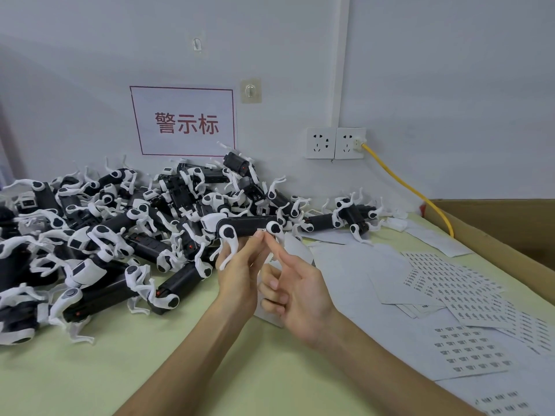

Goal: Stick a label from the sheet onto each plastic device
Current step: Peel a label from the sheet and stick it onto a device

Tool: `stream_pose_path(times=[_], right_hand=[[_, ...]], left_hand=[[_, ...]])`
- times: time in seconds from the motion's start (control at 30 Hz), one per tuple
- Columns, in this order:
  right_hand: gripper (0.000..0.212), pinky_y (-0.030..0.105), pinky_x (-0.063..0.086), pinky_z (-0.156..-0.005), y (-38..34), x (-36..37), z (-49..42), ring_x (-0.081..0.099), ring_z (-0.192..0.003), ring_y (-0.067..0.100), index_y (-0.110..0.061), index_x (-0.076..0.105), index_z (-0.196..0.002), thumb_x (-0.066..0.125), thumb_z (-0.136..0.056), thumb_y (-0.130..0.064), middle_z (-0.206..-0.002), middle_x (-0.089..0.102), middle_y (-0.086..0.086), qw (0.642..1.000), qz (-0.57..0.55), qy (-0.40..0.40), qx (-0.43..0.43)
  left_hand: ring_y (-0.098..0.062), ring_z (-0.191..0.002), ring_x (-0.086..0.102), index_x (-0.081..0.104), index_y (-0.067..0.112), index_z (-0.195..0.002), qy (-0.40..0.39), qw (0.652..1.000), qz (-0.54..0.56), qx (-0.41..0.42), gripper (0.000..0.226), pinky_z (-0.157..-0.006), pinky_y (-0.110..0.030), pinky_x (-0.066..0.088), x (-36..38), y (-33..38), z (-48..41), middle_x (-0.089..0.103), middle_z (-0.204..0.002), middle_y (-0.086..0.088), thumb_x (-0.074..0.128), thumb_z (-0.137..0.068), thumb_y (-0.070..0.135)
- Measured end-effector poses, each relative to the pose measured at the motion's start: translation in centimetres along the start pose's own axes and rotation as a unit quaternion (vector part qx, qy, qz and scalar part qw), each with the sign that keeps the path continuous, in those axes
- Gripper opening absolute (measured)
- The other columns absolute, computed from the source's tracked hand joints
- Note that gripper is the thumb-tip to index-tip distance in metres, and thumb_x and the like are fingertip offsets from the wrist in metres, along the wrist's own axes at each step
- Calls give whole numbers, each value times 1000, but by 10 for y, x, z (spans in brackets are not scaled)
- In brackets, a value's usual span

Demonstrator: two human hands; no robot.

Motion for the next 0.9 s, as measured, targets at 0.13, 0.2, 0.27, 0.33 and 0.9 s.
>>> stream_pose_path(times=[0.13,0.2,0.27,0.33,0.9], right_hand=[[36,24,16,-47,-1,1,1,20,-49,11,-46,66,-125,46,-97,-37,-62,34,-1,1000,28,13,-5],[35,24,16,-47,-1,2,2,20,-49,10,-47,67,-124,45,-98,-38,-62,34,-1,999,34,17,-7],[33,25,15,-48,-2,2,1,19,-49,11,-47,68,-121,45,-100,-37,-62,34,-1,999,35,22,-6],[33,25,15,-48,-3,2,2,19,-50,11,-48,70,-117,44,-100,-38,-62,34,-2,999,38,25,-8],[32,26,13,-48,-1,1,0,19,-49,11,-43,75,-111,50,-91,-38,-61,35,-1,1000,11,11,-3]], left_hand=[[-27,-120,67,48,-14,-133,16,1000,-1,14,78,-117,-47,40,-1,1,1,60,-138,-27,81,-75,26],[-25,-119,68,48,-15,-134,15,1000,-5,19,79,-117,-45,41,0,2,2,60,-138,-26,81,-74,26],[-27,-121,67,48,-14,-134,12,1000,-13,21,81,-117,-46,41,1,2,2,57,-141,-27,81,-73,28],[-31,-126,63,47,-13,-137,4,1000,-18,16,85,-119,-47,38,1,1,1,55,-143,-26,80,-72,31],[-32,-120,63,49,-11,-136,26,1000,-8,-2,79,-120,-51,36,-7,-6,-9,64,-135,-22,79,-76,30]])
Point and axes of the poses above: each hand's wrist, its own z-axis away from the middle knuckle, its own x-axis out of the palm, y = z × x, the point moved 4 cm from there along -z, towards the middle knuckle
